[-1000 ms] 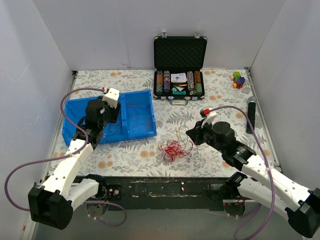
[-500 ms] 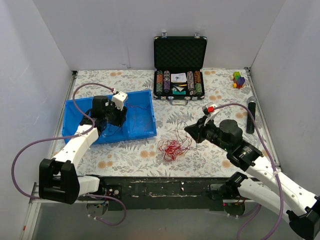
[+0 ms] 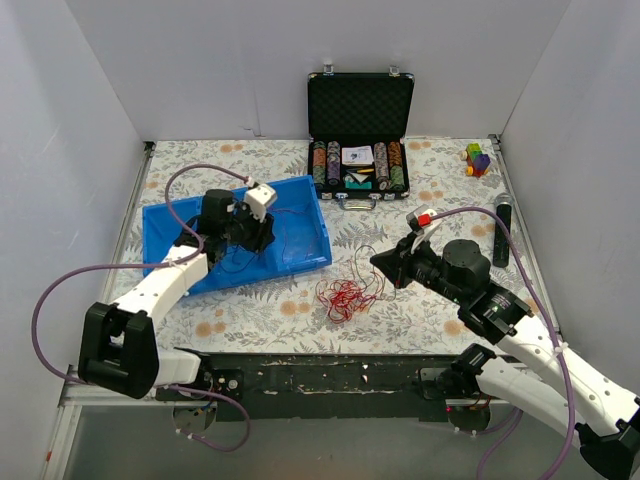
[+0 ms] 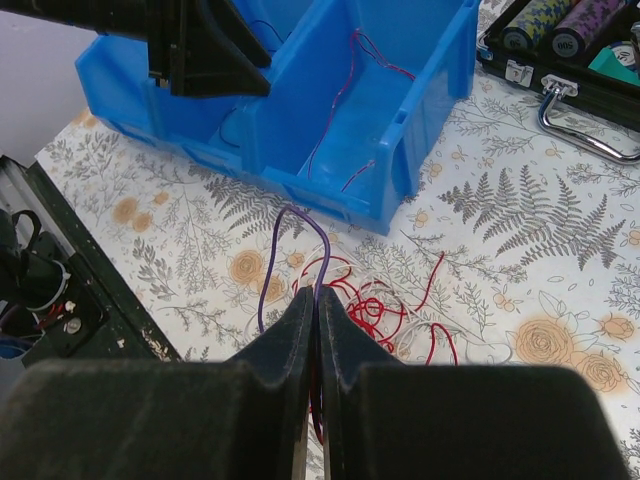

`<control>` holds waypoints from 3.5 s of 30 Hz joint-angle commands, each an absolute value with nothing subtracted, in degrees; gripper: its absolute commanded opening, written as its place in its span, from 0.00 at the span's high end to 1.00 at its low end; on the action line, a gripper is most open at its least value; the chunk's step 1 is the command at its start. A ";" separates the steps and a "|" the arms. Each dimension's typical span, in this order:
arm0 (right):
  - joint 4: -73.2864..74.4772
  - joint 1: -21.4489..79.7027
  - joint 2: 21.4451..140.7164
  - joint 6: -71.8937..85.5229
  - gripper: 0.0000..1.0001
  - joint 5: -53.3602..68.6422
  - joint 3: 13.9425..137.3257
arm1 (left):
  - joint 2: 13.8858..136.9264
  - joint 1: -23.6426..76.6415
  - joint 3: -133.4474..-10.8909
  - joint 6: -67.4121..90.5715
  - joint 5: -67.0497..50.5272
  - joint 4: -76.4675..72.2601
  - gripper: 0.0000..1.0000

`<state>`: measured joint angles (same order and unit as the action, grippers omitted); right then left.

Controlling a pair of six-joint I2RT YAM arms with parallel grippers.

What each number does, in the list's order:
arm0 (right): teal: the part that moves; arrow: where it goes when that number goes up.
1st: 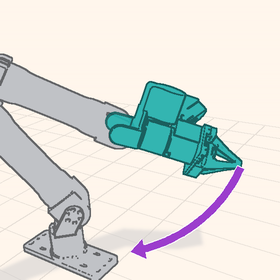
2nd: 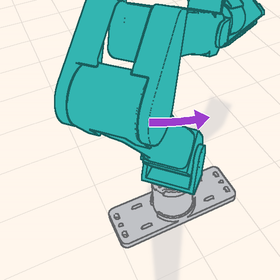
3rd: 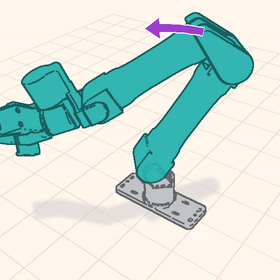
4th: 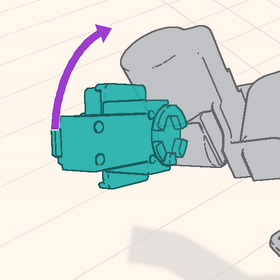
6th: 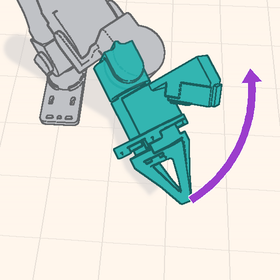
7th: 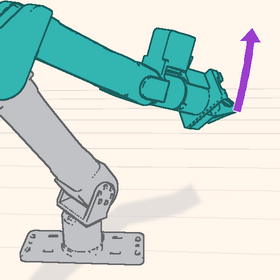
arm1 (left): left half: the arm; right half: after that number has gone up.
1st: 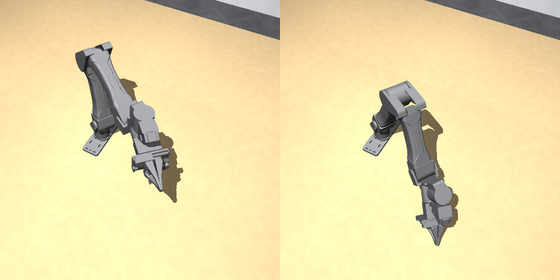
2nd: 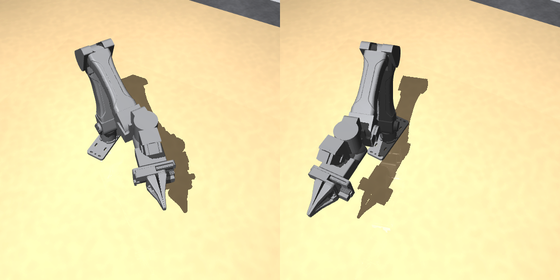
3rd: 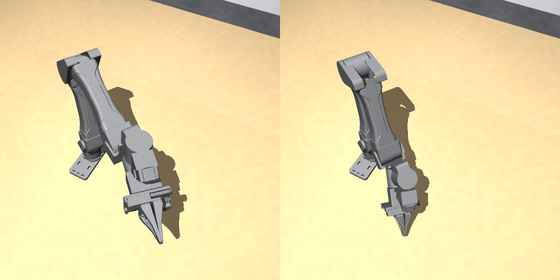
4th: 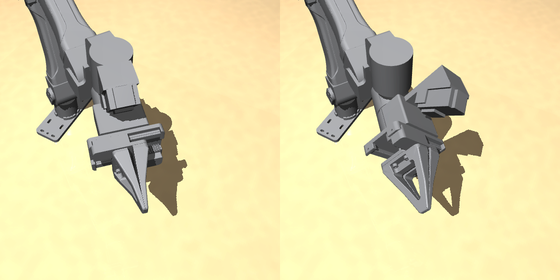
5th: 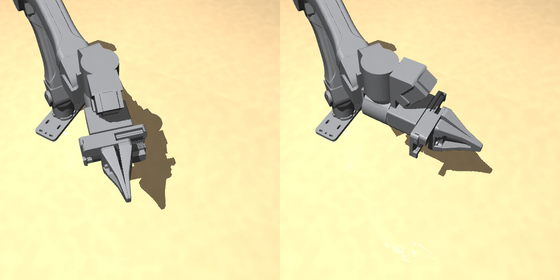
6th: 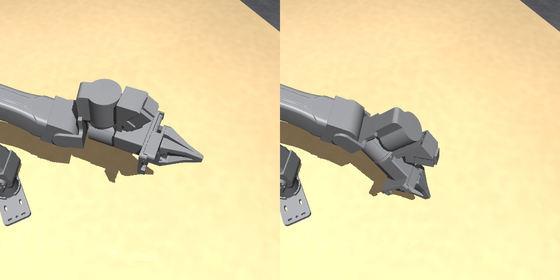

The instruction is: Untangle the cables

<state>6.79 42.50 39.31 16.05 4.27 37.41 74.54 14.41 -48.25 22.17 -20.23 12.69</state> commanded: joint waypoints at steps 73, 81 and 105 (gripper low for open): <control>-16.17 53.26 52.55 21.71 0.50 -0.97 21.45 | 65.13 31.82 -91.93 7.20 -32.54 33.68 1.00; -17.58 53.26 53.35 22.76 0.51 -0.44 19.43 | 58.19 31.73 -80.96 1.32 2.25 19.34 1.00; -14.41 53.26 47.02 22.68 0.51 -3.16 17.58 | 55.10 14.15 -46.41 8.09 7.31 9.66 1.00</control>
<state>-13.45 52.97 48.07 22.57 -1.89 18.50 55.92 14.57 -46.89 7.01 10.26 12.16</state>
